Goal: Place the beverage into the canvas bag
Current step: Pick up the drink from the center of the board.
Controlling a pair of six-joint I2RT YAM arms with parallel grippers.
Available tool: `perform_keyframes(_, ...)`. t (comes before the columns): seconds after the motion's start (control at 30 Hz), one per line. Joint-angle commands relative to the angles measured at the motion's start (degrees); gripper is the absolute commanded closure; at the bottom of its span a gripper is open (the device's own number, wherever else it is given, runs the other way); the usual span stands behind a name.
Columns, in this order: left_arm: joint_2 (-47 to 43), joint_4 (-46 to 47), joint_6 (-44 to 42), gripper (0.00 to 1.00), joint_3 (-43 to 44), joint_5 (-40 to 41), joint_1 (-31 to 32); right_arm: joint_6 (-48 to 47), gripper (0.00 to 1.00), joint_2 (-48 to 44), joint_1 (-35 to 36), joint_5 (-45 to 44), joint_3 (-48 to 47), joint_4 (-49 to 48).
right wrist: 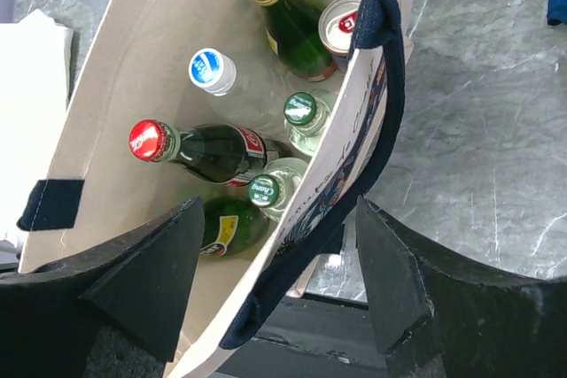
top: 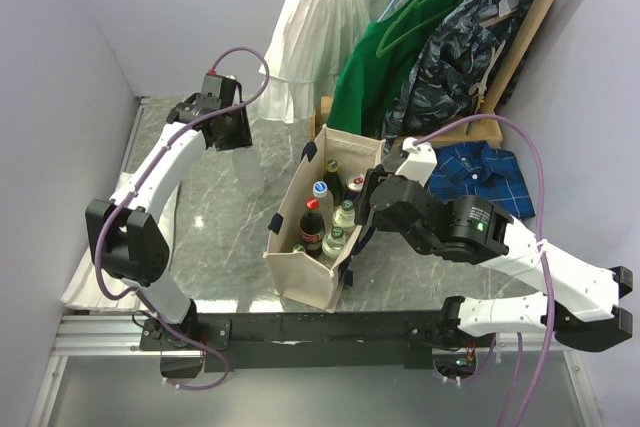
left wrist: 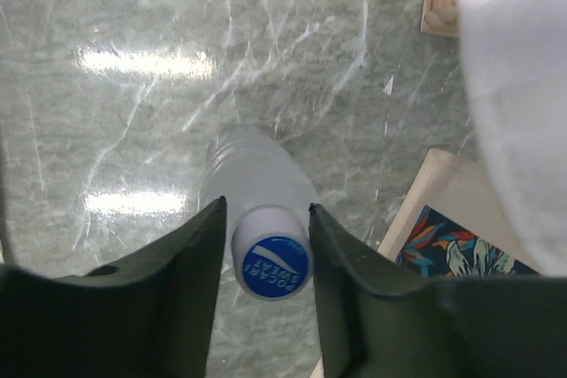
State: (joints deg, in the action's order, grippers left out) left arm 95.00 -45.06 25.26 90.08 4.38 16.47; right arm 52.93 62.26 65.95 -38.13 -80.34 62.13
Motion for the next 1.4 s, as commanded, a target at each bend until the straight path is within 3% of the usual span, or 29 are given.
perform_keyframes(0.0,0.45,0.67,-0.73,0.62,3.08,-0.43,-0.03,1.04,0.25,-1.35,-0.56,-1.33,0.27,-1.22)
perform_keyframes(0.1,0.19,0.50,-1.08,0.81,2.82,-0.16,-0.03,1.04,0.24,-1.53,-0.56,-1.33,0.44,-1.31)
perform_keyframes(0.27,-0.17,0.41,-1.52,0.85,2.38,0.45,-0.03,0.95,0.24,-1.61,-0.74,-1.07,0.71,-1.57)
perform_keyframes(0.4,0.18,-0.55,-2.05,0.99,2.73,0.54,-0.03,0.86,0.25,-1.53,-0.56,-1.07,0.71,-1.66)
perform_keyframes(1.37,-6.93,-5.04,-2.40,0.99,8.62,-0.87,0.05,0.69,0.25,-1.62,-0.74,-0.10,1.85,-2.45)
